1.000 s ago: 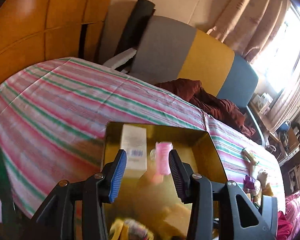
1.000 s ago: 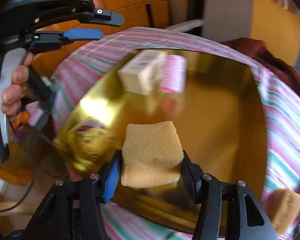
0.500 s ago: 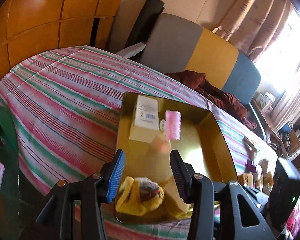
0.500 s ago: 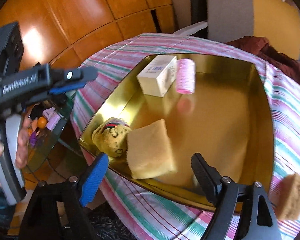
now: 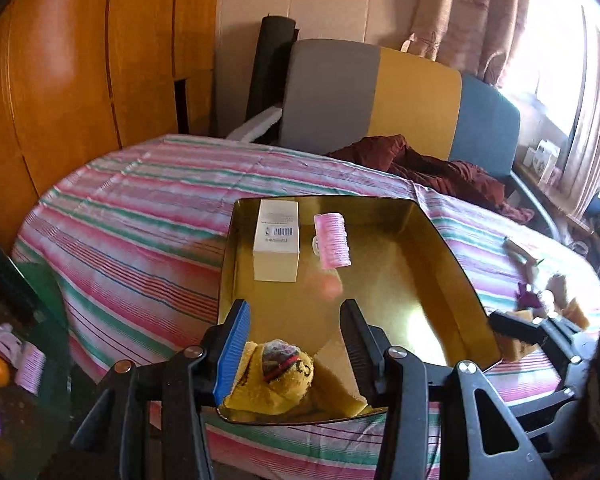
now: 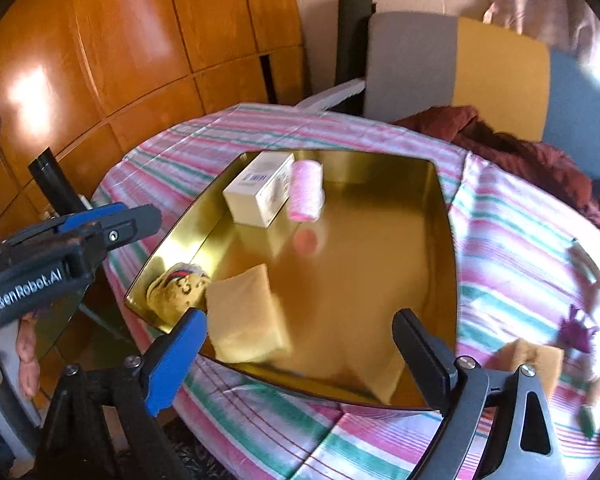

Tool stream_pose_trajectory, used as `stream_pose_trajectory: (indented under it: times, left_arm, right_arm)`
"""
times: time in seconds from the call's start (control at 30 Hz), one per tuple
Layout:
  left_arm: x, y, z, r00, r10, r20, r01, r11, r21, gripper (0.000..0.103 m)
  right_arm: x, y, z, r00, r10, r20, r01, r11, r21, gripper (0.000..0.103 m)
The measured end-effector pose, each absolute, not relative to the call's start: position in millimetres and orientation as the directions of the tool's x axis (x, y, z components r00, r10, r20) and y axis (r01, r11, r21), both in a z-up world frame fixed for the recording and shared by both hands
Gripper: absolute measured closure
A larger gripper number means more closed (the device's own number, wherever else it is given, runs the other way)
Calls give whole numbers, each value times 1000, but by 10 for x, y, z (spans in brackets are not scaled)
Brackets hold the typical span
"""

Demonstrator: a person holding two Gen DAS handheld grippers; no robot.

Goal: Organize objects
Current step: 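Carry roller and sponge to the gold tray and open both tools inside it, then move both tools back toward the remaining items on the cloth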

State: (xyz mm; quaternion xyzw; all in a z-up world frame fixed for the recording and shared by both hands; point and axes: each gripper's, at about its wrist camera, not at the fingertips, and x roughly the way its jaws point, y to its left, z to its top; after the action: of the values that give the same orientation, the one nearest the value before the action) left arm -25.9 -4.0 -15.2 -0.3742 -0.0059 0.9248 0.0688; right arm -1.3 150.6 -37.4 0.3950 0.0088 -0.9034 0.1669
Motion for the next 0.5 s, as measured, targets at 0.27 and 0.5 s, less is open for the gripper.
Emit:
stream_pose_trajectory:
  times: [0.27, 0.5]
  left_arm:
    - [-170, 90, -77, -721, 149, -677, -165, -985, -42, 56]
    - [-151, 243, -65, -707, 187, -682, -217, -975, -42, 56]
  right_arm:
    - [55, 1679, -283, -672, -258, -695, 259, -960, 105, 6]
    - [90, 1935, -257, -695, -218, -685, 194, -974, 114, 6]
